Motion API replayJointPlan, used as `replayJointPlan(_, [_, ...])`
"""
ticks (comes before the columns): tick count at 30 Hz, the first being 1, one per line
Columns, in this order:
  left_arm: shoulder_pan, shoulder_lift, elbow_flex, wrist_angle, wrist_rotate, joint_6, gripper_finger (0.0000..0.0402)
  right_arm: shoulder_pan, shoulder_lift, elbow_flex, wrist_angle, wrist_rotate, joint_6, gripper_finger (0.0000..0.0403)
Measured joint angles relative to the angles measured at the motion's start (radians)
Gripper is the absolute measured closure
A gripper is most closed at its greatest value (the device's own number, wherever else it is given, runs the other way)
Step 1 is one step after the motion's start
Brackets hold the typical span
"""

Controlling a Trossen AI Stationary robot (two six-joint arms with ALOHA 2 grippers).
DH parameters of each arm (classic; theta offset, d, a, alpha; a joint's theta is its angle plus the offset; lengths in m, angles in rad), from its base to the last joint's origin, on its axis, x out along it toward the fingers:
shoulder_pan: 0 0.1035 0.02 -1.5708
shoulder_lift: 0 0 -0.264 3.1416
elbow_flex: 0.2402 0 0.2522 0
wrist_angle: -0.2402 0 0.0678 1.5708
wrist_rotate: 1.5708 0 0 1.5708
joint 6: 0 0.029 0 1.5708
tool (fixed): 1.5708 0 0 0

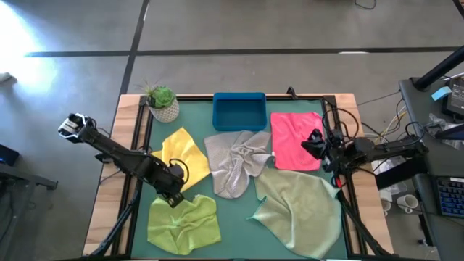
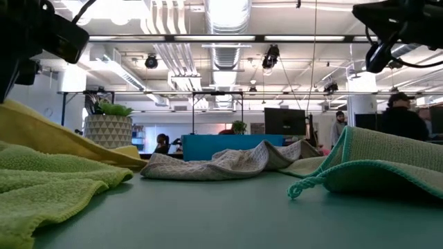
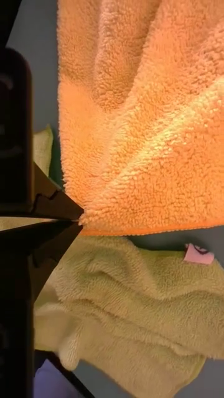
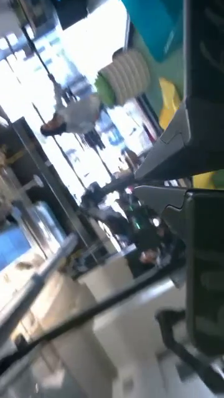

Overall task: Fold microfiber towels
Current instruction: Fold the yellow microfiber cloth

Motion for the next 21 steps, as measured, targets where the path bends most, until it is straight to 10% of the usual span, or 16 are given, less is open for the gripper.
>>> replayJointPlan(12, [0.007, 0.018, -0.003, -0.001, 0.009, 0.058, 0.0401, 0.001, 0.069, 0.104, 0.059, 0.085, -0.002, 0.0385])
replayJointPlan(21, [0.091, 0.01, -0.006, -0.003, 0.011, 0.146, 0.0401, -0.002, 0.29, 0.367, -0.32, 0.089, -0.039, 0.0385])
